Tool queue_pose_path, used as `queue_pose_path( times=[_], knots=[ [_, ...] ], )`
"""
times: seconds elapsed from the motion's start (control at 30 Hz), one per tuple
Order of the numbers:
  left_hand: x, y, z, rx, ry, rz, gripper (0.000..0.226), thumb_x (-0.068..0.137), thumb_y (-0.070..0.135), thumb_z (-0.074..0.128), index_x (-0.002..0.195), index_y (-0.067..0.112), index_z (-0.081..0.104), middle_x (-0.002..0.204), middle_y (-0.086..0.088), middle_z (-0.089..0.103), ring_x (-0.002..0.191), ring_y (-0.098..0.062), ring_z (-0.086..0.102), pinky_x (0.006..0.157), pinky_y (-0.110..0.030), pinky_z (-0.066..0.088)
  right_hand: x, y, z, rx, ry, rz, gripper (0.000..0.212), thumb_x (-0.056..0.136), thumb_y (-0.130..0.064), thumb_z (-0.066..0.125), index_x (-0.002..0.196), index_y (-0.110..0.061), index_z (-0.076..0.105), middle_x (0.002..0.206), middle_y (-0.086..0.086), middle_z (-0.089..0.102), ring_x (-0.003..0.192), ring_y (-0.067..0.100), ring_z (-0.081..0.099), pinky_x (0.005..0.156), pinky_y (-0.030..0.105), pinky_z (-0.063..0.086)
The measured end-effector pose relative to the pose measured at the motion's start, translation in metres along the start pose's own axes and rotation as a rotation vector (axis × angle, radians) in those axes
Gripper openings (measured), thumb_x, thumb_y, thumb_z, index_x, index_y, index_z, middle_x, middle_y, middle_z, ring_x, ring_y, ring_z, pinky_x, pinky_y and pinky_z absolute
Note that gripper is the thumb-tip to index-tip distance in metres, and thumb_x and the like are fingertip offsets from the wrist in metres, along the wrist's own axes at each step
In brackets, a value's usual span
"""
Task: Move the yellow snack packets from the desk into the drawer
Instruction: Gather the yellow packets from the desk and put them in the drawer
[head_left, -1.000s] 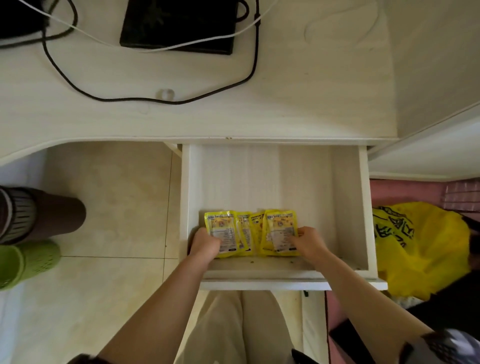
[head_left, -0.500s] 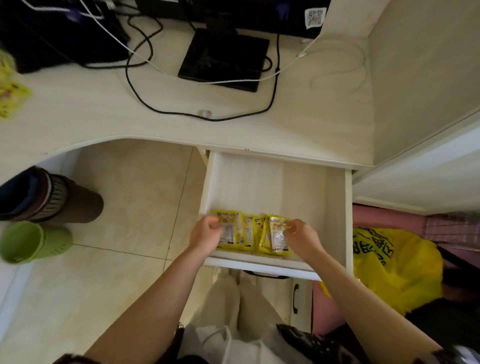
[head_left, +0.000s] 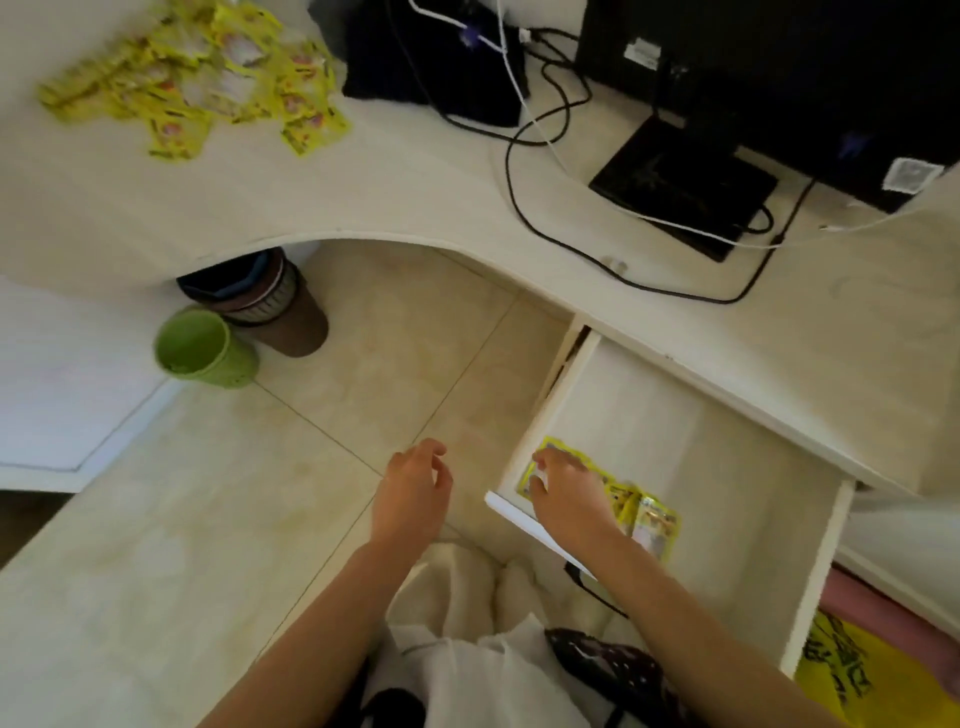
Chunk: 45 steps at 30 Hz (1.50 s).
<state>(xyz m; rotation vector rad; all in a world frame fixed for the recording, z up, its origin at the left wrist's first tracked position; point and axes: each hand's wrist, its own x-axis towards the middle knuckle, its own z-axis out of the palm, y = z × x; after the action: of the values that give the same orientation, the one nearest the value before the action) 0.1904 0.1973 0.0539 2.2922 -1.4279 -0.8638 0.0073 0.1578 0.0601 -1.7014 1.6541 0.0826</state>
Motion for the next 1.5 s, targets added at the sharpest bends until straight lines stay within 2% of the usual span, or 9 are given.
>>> queue_pose_path(
  times=[0.23, 0.4, 0.53, 0.63, 0.8, 0.93, 1.07, 1.27, 1.5],
  knots=[
    [0.027, -0.072, -0.073, 0.081, 0.130, -0.051, 0.027, 0.095, 0.024, 0.048, 0.120, 0.020, 0.056, 0.110, 0.001, 0.064, 0.108, -0.016, 0.055, 0.084, -0.030, 0.050, 0.040, -0.110, 0.028, -0.129, -0.066, -0.175, 0.033, 0.094, -0.020, 0.042, 0.125, -0.010, 0.050, 0.125, 0.010, 0.056, 0.114, 0.028, 0.055, 0.093, 0.042, 0.049],
    [0.064, -0.125, -0.132, 0.096, 0.168, -0.096, 0.027, 0.095, 0.025, 0.048, 0.120, 0.020, 0.056, 0.107, 0.001, 0.065, 0.105, -0.018, 0.056, 0.084, -0.034, 0.051, 0.080, -0.182, 0.046, -0.142, -0.069, -0.229, 0.032, 0.096, -0.021, 0.041, 0.126, -0.011, 0.050, 0.124, 0.007, 0.057, 0.110, 0.023, 0.056, 0.091, 0.037, 0.050],
    [0.100, -0.159, -0.172, 0.112, 0.194, -0.101, 0.026, 0.094, 0.025, 0.048, 0.118, 0.021, 0.057, 0.105, 0.003, 0.066, 0.106, -0.017, 0.054, 0.082, -0.033, 0.049, 0.112, -0.235, 0.049, -0.181, -0.022, -0.262, 0.036, 0.096, -0.021, 0.040, 0.130, -0.012, 0.050, 0.127, 0.006, 0.057, 0.115, 0.023, 0.055, 0.092, 0.035, 0.048],
    [0.130, -0.173, -0.197, 0.128, 0.207, -0.088, 0.025, 0.094, 0.024, 0.049, 0.116, 0.020, 0.058, 0.105, 0.003, 0.067, 0.105, -0.018, 0.055, 0.082, -0.032, 0.049, 0.137, -0.268, 0.047, -0.200, 0.002, -0.274, 0.032, 0.097, -0.022, 0.039, 0.125, -0.013, 0.053, 0.121, 0.007, 0.061, 0.108, 0.023, 0.058, 0.085, 0.034, 0.048],
    [0.187, -0.177, -0.229, 0.120, 0.230, -0.091, 0.024, 0.094, 0.023, 0.049, 0.115, 0.018, 0.060, 0.105, 0.002, 0.066, 0.103, -0.018, 0.055, 0.080, -0.031, 0.049, 0.188, -0.318, 0.033, -0.202, 0.040, -0.300, 0.026, 0.096, -0.020, 0.041, 0.113, -0.008, 0.056, 0.111, 0.011, 0.064, 0.099, 0.027, 0.060, 0.083, 0.036, 0.050],
    [0.241, -0.173, -0.247, 0.108, 0.232, -0.100, 0.023, 0.094, 0.024, 0.049, 0.113, 0.019, 0.061, 0.103, 0.004, 0.065, 0.103, -0.017, 0.055, 0.079, -0.030, 0.047, 0.236, -0.352, 0.012, -0.204, 0.033, -0.319, 0.027, 0.096, -0.019, 0.041, 0.114, -0.006, 0.056, 0.112, 0.013, 0.063, 0.103, 0.030, 0.059, 0.087, 0.039, 0.048],
    [0.299, -0.166, -0.264, 0.056, 0.226, -0.163, 0.022, 0.093, 0.024, 0.049, 0.111, 0.019, 0.060, 0.104, 0.005, 0.065, 0.101, -0.016, 0.056, 0.079, -0.031, 0.048, 0.288, -0.380, -0.009, -0.198, 0.027, -0.355, 0.031, 0.097, -0.022, 0.041, 0.123, -0.011, 0.054, 0.119, 0.007, 0.061, 0.108, 0.025, 0.058, 0.089, 0.039, 0.049],
    [0.371, -0.151, -0.289, -0.020, 0.226, -0.256, 0.024, 0.094, 0.023, 0.049, 0.115, 0.018, 0.058, 0.102, 0.005, 0.065, 0.104, -0.016, 0.056, 0.081, -0.034, 0.050, 0.364, -0.415, -0.039, -0.153, -0.060, -0.277, 0.035, 0.096, -0.024, 0.043, 0.128, -0.012, 0.052, 0.126, 0.006, 0.060, 0.115, 0.023, 0.056, 0.094, 0.037, 0.048],
    [0.439, -0.155, -0.316, -0.027, 0.199, -0.326, 0.025, 0.093, 0.022, 0.049, 0.116, 0.018, 0.058, 0.101, 0.005, 0.063, 0.103, -0.017, 0.056, 0.073, -0.030, 0.044, 0.425, -0.441, -0.058, -0.152, -0.072, -0.175, 0.035, 0.096, -0.021, 0.043, 0.127, -0.009, 0.052, 0.122, 0.011, 0.061, 0.110, 0.028, 0.058, 0.085, 0.034, 0.047]
  ],
)
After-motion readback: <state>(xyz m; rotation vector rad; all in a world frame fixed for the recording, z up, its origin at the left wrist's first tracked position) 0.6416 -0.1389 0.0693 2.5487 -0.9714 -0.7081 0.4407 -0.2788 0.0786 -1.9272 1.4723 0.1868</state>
